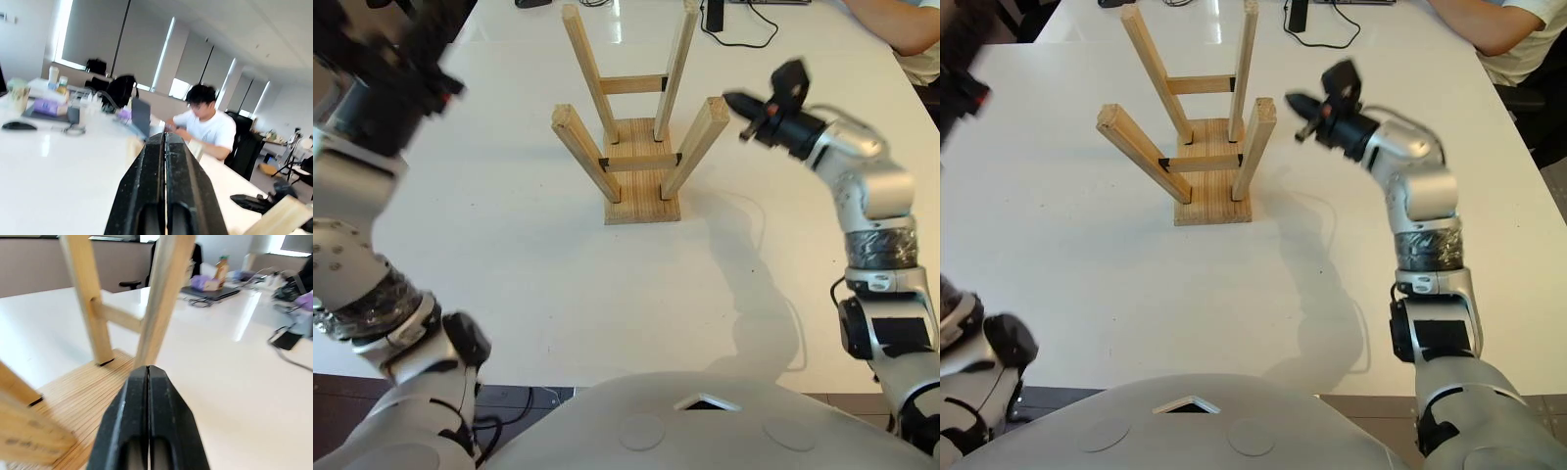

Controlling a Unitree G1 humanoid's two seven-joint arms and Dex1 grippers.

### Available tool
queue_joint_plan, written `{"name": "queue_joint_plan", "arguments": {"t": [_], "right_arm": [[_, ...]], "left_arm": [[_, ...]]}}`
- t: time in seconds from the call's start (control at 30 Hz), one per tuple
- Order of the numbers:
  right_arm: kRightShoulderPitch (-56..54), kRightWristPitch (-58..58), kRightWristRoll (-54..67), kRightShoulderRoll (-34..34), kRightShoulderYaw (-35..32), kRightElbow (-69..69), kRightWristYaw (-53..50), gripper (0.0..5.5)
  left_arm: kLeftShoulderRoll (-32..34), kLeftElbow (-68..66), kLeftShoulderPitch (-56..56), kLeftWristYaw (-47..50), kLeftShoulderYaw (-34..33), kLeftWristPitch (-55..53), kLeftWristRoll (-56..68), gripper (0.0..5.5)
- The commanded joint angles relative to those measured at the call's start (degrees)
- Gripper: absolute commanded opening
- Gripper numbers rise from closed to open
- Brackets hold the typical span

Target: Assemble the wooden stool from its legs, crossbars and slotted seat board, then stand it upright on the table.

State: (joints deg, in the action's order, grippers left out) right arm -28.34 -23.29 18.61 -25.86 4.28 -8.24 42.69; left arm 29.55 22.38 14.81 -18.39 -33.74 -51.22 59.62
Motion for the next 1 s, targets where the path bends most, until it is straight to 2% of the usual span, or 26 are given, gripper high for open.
{"name": "queue_joint_plan", "arguments": {"t": [0.03,0.17,0.23,0.33,0.47,0.6,0.73,0.9,1.0], "right_arm": [[1.14,7.18,-0.86,0.31,2.36,-1.64,7.18,0.0],[0.47,8.23,1.29,1.23,1.8,-0.53,10.13,0.0],[1.34,7.43,2.56,1.21,3.7,3.45,13.48,0.0],[4.59,5.19,4.01,0.43,6.56,10.86,16.71,0.0],[11.37,1.24,4.89,0.18,10.05,21.74,15.29,0.0],[17.03,-3.14,5.4,3.51,13.51,29.79,9.53,0.0],[20.08,-4.13,4.09,3.24,12.39,30.38,5.55,0.0],[11.94,-0.22,1.05,-2.17,5.14,20.28,6.27,0.0],[4.6,-0.72,3.66,-0.32,3.56,18.07,7.38,0.0]], "left_arm": [[4.07,-4.05,-21.66,-14.1,11.95,7.95,-14.34,0.02],[3.59,-2.29,-29.89,-19.3,22.93,12.46,-21.65,0.02],[2.79,-3.93,-30.34,-19.52,28.67,15.03,-26.65,0.02],[0.61,-7.31,-28.86,-18.04,33.12,17.83,-31.47,0.02],[-2.51,-9.06,-28.21,-15.1,33.57,19.22,-33.15,0.02],[-2.99,-10.12,-28.07,-14.03,32.11,19.84,-33.27,0.02],[-1.95,-11.78,-28.74,-14.27,30.27,21.03,-33.81,0.02],[-2.28,-11.53,-29.43,-14.69,30.63,21.26,-34.16,0.02],[-4.01,-11.32,-29.44,-14.03,32.03,21.95,-34.5,0.02]]}}
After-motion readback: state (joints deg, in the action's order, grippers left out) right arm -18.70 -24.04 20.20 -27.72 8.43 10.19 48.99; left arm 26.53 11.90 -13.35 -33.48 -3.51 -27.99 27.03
